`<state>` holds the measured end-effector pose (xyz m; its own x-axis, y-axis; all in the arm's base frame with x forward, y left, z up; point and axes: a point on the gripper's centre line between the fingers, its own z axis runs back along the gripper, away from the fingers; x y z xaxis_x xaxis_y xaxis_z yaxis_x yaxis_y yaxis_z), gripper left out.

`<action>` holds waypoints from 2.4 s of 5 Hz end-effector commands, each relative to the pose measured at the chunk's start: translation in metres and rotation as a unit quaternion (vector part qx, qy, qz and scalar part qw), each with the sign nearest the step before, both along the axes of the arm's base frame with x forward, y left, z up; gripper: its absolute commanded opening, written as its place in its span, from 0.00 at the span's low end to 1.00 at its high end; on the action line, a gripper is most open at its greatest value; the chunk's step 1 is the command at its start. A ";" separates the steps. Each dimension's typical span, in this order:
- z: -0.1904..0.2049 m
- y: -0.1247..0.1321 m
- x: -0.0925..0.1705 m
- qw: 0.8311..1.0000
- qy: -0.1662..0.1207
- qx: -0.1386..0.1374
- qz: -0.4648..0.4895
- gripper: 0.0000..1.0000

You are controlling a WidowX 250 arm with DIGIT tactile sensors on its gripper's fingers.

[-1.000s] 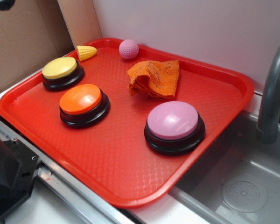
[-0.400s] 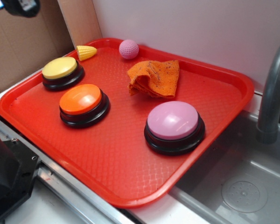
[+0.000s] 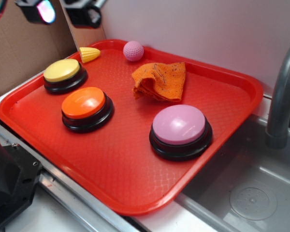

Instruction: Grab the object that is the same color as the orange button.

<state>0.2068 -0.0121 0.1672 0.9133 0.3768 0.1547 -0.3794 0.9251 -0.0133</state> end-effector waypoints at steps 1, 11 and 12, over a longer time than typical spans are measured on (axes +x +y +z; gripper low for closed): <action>-0.045 0.006 0.055 0.991 0.005 -0.032 0.127 1.00; -0.051 0.006 0.077 0.997 -0.032 -0.016 -0.063 0.00; -0.029 -0.003 0.062 0.996 -0.009 0.010 -0.091 0.00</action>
